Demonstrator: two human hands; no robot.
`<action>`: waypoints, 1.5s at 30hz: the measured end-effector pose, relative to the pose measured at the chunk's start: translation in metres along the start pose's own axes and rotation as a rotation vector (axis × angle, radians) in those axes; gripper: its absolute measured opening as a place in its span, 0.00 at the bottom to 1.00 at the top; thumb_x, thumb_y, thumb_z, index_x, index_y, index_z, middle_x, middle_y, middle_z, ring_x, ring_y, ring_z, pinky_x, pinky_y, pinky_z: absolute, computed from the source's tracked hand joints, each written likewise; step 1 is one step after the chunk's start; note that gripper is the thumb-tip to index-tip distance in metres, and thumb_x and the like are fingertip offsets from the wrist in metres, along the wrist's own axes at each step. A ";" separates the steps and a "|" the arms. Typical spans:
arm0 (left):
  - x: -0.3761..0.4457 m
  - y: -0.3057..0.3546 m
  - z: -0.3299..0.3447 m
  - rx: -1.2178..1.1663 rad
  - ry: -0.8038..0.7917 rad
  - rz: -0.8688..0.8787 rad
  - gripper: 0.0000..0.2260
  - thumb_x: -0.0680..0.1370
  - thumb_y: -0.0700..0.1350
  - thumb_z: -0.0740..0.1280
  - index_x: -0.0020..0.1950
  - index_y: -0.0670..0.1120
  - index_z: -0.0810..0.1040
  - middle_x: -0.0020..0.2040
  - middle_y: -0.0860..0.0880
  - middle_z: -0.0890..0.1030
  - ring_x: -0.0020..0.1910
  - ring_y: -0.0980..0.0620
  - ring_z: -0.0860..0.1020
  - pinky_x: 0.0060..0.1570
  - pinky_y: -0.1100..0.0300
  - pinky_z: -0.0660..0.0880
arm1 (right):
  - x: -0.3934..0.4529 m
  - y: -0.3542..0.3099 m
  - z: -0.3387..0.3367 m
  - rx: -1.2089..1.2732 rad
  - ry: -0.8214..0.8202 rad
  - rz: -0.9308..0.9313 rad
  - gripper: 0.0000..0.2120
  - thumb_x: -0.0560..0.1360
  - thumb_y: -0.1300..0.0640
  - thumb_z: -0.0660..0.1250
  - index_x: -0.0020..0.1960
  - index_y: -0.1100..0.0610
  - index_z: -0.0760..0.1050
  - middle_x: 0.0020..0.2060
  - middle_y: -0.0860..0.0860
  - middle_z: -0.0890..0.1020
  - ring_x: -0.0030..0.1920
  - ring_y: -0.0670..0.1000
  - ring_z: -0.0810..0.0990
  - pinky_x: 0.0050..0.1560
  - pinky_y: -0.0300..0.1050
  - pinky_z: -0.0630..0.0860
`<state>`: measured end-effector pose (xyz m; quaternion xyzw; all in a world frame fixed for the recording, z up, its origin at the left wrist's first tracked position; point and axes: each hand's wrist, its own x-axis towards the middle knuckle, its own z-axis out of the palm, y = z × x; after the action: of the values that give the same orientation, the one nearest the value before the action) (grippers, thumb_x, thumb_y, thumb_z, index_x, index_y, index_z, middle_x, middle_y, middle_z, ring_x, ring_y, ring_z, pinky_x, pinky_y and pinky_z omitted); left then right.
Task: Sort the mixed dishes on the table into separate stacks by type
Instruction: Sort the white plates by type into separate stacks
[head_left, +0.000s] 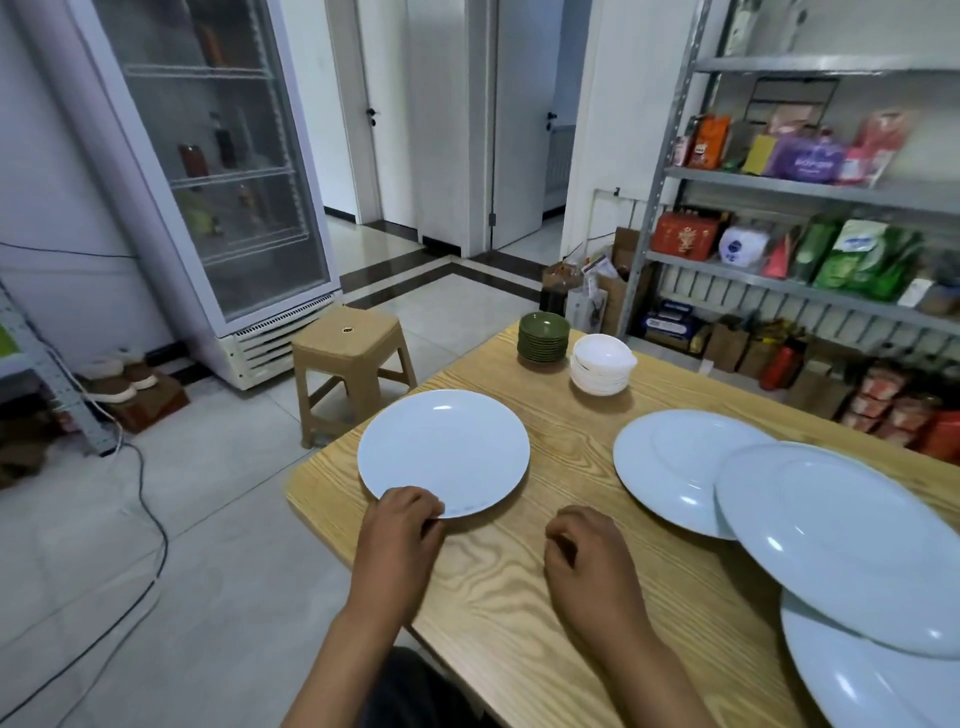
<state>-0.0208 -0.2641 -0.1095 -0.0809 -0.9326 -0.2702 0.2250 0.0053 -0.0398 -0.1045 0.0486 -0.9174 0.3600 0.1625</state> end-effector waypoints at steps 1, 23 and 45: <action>0.000 0.001 -0.001 0.040 0.000 0.000 0.07 0.68 0.43 0.77 0.45 0.48 0.83 0.45 0.55 0.81 0.47 0.52 0.78 0.51 0.55 0.73 | -0.003 0.000 -0.001 0.058 -0.003 0.026 0.08 0.71 0.63 0.67 0.42 0.50 0.77 0.42 0.39 0.77 0.48 0.42 0.74 0.49 0.34 0.71; -0.002 0.156 0.089 -0.079 -0.096 0.381 0.12 0.76 0.48 0.61 0.54 0.45 0.79 0.55 0.48 0.79 0.56 0.45 0.75 0.59 0.45 0.69 | -0.030 0.007 -0.104 1.646 0.355 0.792 0.22 0.75 0.41 0.63 0.63 0.54 0.71 0.56 0.59 0.82 0.46 0.56 0.83 0.46 0.50 0.77; -0.009 0.163 0.086 -0.094 -0.156 0.354 0.08 0.79 0.44 0.61 0.51 0.44 0.78 0.53 0.49 0.77 0.55 0.48 0.74 0.55 0.53 0.71 | -0.026 0.013 -0.105 1.030 0.534 0.564 0.22 0.81 0.54 0.62 0.28 0.56 0.69 0.23 0.52 0.73 0.28 0.51 0.73 0.39 0.48 0.73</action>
<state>-0.0007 -0.0807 -0.1018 -0.2747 -0.9047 -0.2628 0.1921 0.0545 0.0398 -0.0494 -0.2136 -0.5327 0.7829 0.2400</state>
